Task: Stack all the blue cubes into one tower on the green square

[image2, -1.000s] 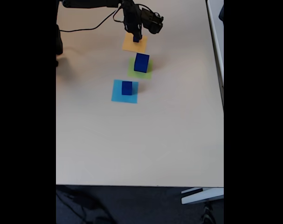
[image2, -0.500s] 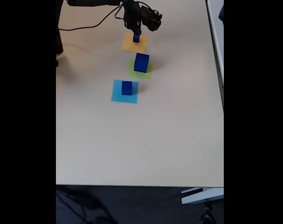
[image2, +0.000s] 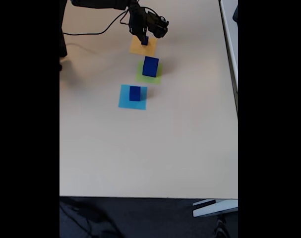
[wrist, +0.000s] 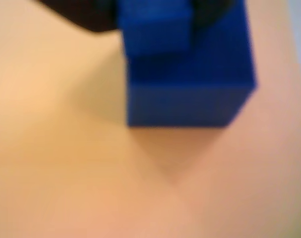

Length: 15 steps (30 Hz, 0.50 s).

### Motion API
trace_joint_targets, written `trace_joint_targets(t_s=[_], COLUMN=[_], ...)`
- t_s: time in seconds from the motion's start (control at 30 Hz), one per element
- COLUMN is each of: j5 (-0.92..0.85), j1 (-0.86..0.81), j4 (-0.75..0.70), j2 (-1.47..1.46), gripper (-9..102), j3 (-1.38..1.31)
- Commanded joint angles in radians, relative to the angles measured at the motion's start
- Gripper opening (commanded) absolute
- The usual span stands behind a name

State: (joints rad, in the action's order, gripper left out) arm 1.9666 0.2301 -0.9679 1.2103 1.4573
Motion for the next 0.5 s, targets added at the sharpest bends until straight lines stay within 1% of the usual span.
trace_joint_targets(t_s=[0.0, 0.47], j5=[-0.005, -0.015], j1=[-0.003, 0.002], j4=[0.012, 0.006], j2=[0.086, 0.086], gripper=[4, 4], j3=[-0.006, -0.031])
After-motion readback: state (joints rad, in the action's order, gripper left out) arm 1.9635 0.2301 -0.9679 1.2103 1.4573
